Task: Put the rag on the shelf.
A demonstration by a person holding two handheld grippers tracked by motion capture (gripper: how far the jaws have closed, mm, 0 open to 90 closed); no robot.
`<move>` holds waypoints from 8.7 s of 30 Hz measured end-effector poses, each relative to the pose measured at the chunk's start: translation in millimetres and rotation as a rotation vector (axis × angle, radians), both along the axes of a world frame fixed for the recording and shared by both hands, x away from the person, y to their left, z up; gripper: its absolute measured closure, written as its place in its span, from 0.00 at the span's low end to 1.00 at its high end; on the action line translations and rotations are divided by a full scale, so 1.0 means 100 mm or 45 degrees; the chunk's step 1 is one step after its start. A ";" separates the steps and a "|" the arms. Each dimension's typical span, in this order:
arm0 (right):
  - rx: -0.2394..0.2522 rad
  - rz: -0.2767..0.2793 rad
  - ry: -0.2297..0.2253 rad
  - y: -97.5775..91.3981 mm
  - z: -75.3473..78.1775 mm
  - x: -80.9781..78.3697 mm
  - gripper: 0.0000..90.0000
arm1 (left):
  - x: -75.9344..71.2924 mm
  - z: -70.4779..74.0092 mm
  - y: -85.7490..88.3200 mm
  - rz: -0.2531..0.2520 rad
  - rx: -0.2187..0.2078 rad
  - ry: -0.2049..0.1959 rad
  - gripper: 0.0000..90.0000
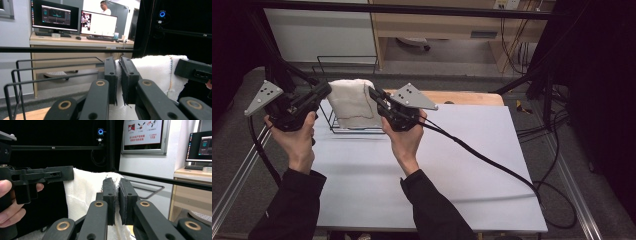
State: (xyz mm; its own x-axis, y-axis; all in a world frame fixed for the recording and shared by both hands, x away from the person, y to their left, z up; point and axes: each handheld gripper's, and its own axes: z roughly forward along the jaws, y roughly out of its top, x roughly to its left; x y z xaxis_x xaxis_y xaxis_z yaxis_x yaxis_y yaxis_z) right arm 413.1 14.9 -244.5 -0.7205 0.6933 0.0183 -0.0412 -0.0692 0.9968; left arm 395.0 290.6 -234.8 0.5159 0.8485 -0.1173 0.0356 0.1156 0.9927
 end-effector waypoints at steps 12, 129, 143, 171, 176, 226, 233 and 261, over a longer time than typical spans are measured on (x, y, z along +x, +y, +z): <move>0.031 -0.014 -0.054 0.15 0.19 0.08 0.94 | 0.05 0.17 0.11 0.016 -0.038 -0.057 0.93; -0.106 -0.063 0.109 0.69 0.30 1.15 0.94 | 1.19 0.27 0.51 0.079 0.111 0.098 0.93; -0.080 -0.049 0.100 0.64 0.15 1.02 0.94 | 1.01 0.22 0.51 0.031 0.147 0.068 0.93; -0.166 0.036 0.111 0.55 -0.08 0.80 0.94 | 0.67 -0.06 0.48 0.010 0.186 0.162 0.91; -0.186 0.039 0.108 0.56 -0.11 0.78 0.94 | 0.63 -0.03 0.49 0.021 0.196 0.181 0.88; -0.276 0.202 0.251 0.50 -0.08 0.83 0.99 | 0.83 -0.26 0.32 -0.068 0.334 0.413 1.00; -0.391 0.133 0.288 0.59 -0.28 0.91 1.00 | 0.87 -0.34 0.29 -0.048 0.354 0.406 1.00; -0.423 0.145 0.383 0.06 -0.30 0.70 0.50 | 0.53 -0.66 0.34 -0.098 0.386 0.525 0.45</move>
